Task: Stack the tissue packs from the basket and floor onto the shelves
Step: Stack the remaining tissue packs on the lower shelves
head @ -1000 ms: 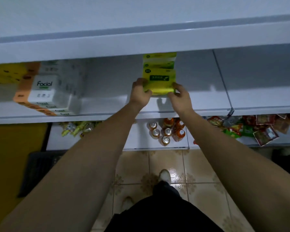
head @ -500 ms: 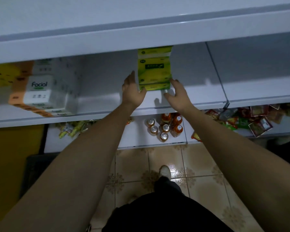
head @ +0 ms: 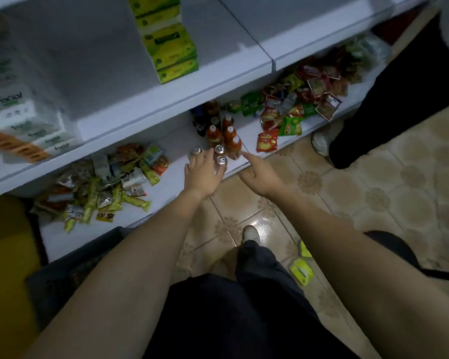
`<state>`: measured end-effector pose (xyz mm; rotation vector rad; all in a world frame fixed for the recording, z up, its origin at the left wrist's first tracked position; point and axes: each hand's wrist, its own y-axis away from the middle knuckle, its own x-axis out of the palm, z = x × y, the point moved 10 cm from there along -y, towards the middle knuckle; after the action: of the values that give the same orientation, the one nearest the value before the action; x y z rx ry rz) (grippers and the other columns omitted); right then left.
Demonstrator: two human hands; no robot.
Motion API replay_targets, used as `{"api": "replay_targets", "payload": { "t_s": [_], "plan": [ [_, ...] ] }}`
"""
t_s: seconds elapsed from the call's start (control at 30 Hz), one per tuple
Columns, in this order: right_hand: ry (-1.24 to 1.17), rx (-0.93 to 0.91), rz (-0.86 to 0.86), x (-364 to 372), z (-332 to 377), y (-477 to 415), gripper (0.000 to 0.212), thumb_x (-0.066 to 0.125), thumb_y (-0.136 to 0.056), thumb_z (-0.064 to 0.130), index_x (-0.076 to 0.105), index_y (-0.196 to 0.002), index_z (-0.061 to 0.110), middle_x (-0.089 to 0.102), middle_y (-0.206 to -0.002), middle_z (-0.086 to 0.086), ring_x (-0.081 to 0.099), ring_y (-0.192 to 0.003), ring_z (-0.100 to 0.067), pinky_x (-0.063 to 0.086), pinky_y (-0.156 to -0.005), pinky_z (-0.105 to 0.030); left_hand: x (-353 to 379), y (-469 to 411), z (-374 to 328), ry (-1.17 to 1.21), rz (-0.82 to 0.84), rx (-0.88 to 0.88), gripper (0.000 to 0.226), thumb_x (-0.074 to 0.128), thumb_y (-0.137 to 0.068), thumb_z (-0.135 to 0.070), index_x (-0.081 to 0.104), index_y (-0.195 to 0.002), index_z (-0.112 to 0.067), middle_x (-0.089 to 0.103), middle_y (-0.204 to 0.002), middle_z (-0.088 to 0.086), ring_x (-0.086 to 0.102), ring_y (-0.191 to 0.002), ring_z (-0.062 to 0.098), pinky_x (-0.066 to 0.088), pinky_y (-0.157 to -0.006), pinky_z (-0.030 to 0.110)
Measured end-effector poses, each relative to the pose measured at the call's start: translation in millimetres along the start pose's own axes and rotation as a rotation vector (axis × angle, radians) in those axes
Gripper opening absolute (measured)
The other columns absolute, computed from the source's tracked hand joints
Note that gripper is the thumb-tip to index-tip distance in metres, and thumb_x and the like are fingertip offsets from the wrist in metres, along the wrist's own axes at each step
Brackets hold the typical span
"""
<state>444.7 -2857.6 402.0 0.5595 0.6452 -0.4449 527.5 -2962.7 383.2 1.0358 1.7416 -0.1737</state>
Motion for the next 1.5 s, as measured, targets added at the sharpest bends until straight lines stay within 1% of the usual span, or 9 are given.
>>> {"api": "replay_targets", "payload": {
  "t_s": [0.17,0.4,0.63,0.8,1.03,1.17,1.3,1.4,1.5],
  "plan": [
    [-0.054,0.298,0.012,15,-107,83,0.056,0.051,-0.092,0.021,0.03,-0.144,0.011,0.037,-0.146,-0.014,0.034,-0.134,-0.029,0.027,-0.109,-0.032,88,47,-52,-0.188,0.266,0.158,0.057,0.032,-0.099,-0.042,0.018,-0.148,-0.017,0.022,-0.154,0.007,0.021,-0.139,0.029,0.016,-0.114,0.042],
    [-0.255,0.558,-0.038,11,-235,175,0.049,0.049,-0.093,0.018,0.037,-0.14,0.013,0.047,-0.138,-0.015,0.042,-0.129,-0.027,0.033,-0.102,-0.031,177,81,-136,-0.208,0.402,0.276,0.052,0.03,-0.1,-0.038,0.025,-0.146,-0.016,0.026,-0.152,0.006,0.023,-0.137,0.026,0.018,-0.112,0.035],
    [-0.347,0.75,-0.016,47,-395,249,0.05,0.05,-0.092,0.015,0.036,-0.141,0.011,0.041,-0.143,-0.014,0.043,-0.127,-0.031,0.034,-0.1,-0.03,339,99,-175,-0.132,0.548,0.215,0.045,0.036,-0.099,-0.028,0.035,-0.142,-0.011,0.033,-0.148,0.012,0.029,-0.134,0.029,0.022,-0.111,0.034],
    [-0.42,0.893,0.005,136,-529,260,0.053,0.047,-0.093,0.021,0.031,-0.143,0.017,0.039,-0.142,-0.016,0.044,-0.126,-0.034,0.035,-0.105,-0.039,505,99,-162,-0.132,0.71,0.281,0.048,0.033,-0.098,-0.03,0.037,-0.141,-0.007,0.038,-0.145,0.012,0.031,-0.131,0.03,0.021,-0.11,0.033],
    [-0.437,0.961,-0.005,316,-718,224,0.059,0.05,-0.092,0.022,0.025,-0.146,0.018,0.039,-0.141,-0.015,0.044,-0.124,-0.032,0.035,-0.099,-0.033,765,45,-64,-0.112,0.848,0.268,0.062,0.028,-0.09,-0.036,0.027,-0.145,-0.006,0.042,-0.133,0.028,0.037,-0.126,0.038,0.025,-0.102,0.032],
    [-0.485,0.948,-0.124,390,-801,197,0.069,0.054,-0.091,0.021,0.015,-0.148,0.012,0.036,-0.144,-0.017,0.035,-0.132,-0.031,0.028,-0.101,-0.029,886,17,-18,-0.08,0.857,0.326,0.074,0.035,-0.084,-0.031,0.01,-0.148,-0.003,0.025,-0.148,0.03,0.026,-0.136,0.041,0.023,-0.112,0.041],
    [-0.658,1.023,-0.296,432,-846,182,0.081,0.06,-0.087,0.013,0.006,-0.148,0.006,0.036,-0.142,-0.021,0.037,-0.13,-0.035,0.034,-0.104,-0.04,932,4,5,-0.111,0.704,0.3,0.077,0.034,-0.085,-0.042,0.008,-0.149,-0.009,0.006,-0.157,0.012,0.009,-0.145,0.025,0.008,-0.115,0.031],
    [-0.76,1.074,-0.397,434,-835,185,0.079,0.059,-0.087,0.012,0.009,-0.148,0.01,0.032,-0.144,-0.017,0.038,-0.129,-0.029,0.035,-0.098,-0.027,921,8,8,0.036,0.656,0.174,0.071,0.043,-0.09,-0.036,0.014,-0.148,-0.008,0.017,-0.155,0.015,0.018,-0.142,0.025,0.012,-0.11,0.024],
    [-0.792,1.068,-0.444,406,-786,200,0.072,0.057,-0.089,0.009,0.015,-0.147,0.009,0.031,-0.143,-0.015,0.036,-0.129,-0.026,0.032,-0.094,-0.019,874,22,8,0.136,0.652,0.016,0.061,0.047,-0.096,-0.017,0.016,-0.148,-0.011,0.027,-0.15,0.016,0.025,-0.137,0.027,0.017,-0.104,0.02]
  ]
}}
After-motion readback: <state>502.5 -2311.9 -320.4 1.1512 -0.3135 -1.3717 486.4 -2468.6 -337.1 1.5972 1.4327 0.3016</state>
